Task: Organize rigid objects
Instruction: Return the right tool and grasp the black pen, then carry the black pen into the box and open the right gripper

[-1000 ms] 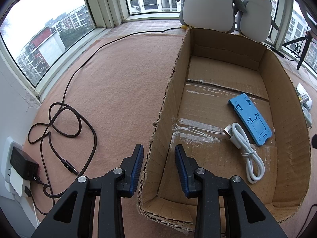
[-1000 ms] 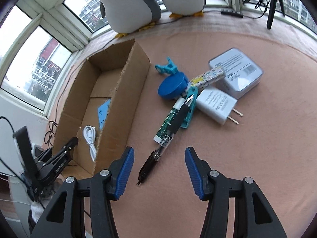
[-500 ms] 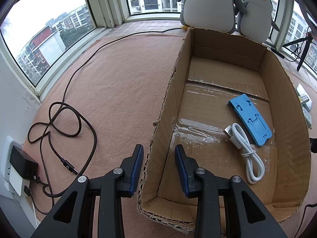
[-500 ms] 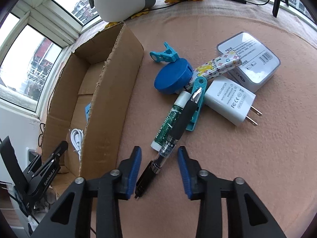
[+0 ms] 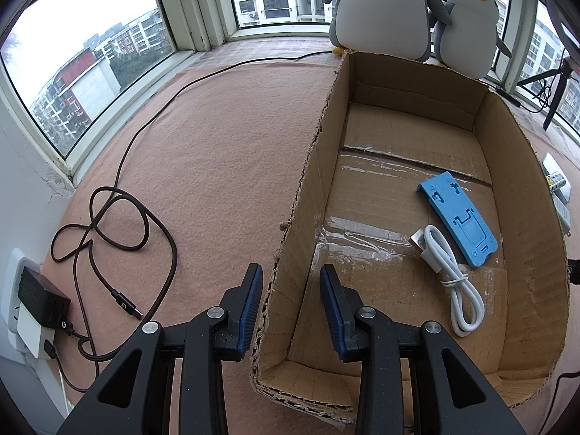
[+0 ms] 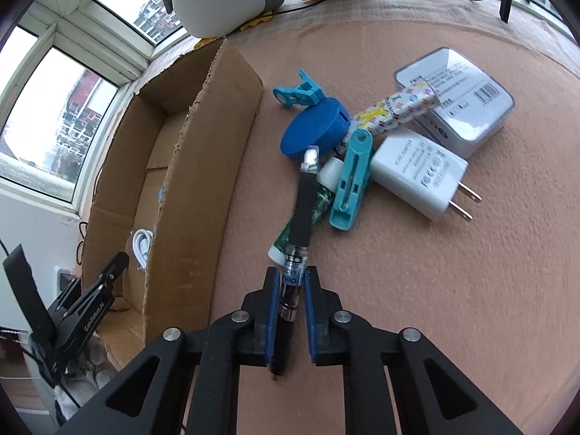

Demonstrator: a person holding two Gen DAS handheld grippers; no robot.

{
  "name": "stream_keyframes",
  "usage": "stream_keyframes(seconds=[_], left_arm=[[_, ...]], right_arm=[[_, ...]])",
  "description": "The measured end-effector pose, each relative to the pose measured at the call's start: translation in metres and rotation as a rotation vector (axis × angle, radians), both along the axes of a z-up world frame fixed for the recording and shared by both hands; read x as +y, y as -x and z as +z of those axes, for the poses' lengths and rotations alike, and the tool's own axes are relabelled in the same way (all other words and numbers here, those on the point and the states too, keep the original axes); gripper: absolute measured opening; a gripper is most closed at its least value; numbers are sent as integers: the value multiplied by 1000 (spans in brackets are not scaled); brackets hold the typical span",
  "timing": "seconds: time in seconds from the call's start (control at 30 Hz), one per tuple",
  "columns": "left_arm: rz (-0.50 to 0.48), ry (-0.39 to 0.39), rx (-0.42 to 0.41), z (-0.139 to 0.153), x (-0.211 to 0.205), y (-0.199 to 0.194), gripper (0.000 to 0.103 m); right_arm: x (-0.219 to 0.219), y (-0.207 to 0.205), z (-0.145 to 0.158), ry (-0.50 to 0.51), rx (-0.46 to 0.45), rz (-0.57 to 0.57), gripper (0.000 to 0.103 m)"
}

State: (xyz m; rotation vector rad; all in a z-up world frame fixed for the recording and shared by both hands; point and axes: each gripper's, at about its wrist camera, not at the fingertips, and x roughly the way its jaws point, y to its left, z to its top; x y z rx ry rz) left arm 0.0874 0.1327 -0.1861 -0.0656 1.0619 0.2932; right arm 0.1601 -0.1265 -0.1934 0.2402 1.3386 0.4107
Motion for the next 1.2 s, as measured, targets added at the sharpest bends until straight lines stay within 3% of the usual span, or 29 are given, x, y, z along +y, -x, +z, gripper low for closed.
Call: stream_keyframes(seconds=[0.33,0.63,0.9,1.2], left_arm=[[0,-4,0,1,-1,0,36],[1,-8,-1,1,-1,0,36],[0,-5,-1,1,0,-1,36],[1,3,-3,1,1,-2,36]], right_arm=[[-27,15,0,-9,0,-22,10],[-32,19,44,-66,-81,-14,10],[8,0,85,-94,-150,68,10],[71,-37,93,-65,-184,149,10]])
